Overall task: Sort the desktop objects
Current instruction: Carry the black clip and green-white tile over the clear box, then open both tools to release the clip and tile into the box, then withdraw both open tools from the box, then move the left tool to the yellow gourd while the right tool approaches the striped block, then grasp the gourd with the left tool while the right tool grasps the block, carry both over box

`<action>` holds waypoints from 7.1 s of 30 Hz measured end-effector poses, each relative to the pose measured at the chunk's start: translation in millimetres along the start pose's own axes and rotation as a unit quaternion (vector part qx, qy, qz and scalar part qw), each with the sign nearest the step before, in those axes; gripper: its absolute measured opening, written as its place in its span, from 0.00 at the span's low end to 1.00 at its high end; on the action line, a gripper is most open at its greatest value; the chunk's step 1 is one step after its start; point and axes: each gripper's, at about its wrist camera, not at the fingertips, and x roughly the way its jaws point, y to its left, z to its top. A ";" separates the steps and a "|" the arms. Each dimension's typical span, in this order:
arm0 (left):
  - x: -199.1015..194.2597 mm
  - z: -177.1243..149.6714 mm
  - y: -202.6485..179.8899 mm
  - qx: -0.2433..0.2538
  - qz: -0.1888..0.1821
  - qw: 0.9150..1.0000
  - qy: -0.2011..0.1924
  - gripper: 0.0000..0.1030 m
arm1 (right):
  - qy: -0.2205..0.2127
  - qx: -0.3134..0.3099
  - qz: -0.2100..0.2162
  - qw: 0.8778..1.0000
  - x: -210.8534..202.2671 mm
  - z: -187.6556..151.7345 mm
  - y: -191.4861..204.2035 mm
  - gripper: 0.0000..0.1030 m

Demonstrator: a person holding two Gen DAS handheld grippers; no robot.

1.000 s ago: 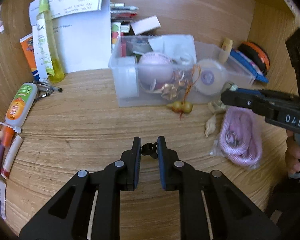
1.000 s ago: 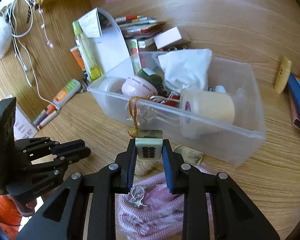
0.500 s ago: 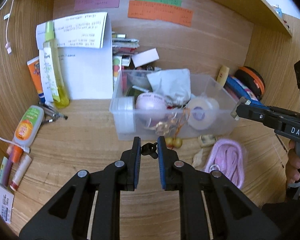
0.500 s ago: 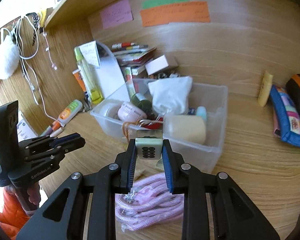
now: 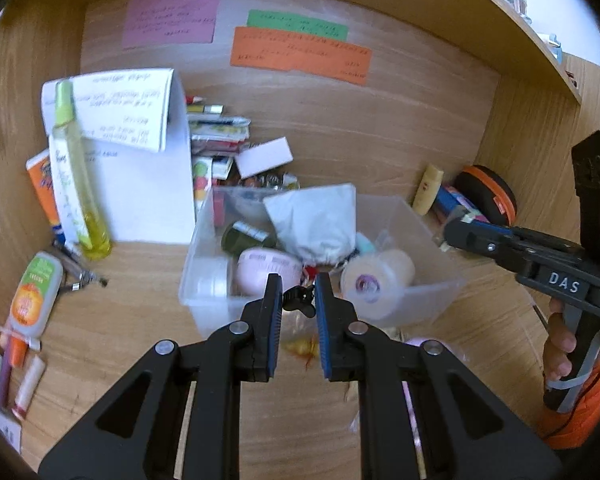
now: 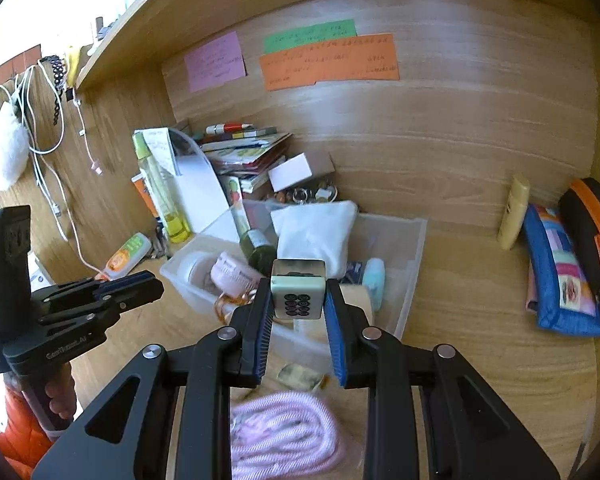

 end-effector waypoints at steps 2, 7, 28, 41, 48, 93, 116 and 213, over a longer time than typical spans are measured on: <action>3.3 6.7 -1.8 0.000 -0.002 1.000 -0.003 0.15 | -0.003 -0.006 0.000 1.000 3.4 8.7 -0.8 0.22; 19.1 23.8 -3.7 -0.004 -0.012 1.000 -0.001 0.15 | -0.004 -0.012 -0.006 1.000 16.7 26.2 -3.0 0.22; 109.8 17.9 -17.7 0.007 -0.030 0.997 0.069 0.15 | 0.054 0.019 -0.047 0.997 77.8 12.1 -30.7 0.22; 121.3 12.0 -22.6 0.028 -0.022 0.996 0.084 0.15 | 0.069 0.000 -0.080 0.994 91.9 4.5 -29.8 0.22; 117.3 8.7 -24.6 0.033 -0.009 0.996 0.078 0.27 | 0.064 0.005 -0.065 0.996 87.4 6.6 -27.9 0.28; -49.7 -22.0 4.6 -0.013 0.067 0.993 -0.092 1.00 | -0.039 0.020 -0.115 0.992 -25.3 -23.3 3.8 0.97; 42.8 -57.0 19.6 -0.017 0.064 0.995 0.073 1.00 | 0.083 0.034 -0.081 0.993 20.4 -76.8 13.5 0.80; 32.0 -4.8 1.0 0.016 0.041 0.999 0.029 0.41 | 0.017 0.072 -0.053 0.996 -1.3 -30.8 -14.4 0.37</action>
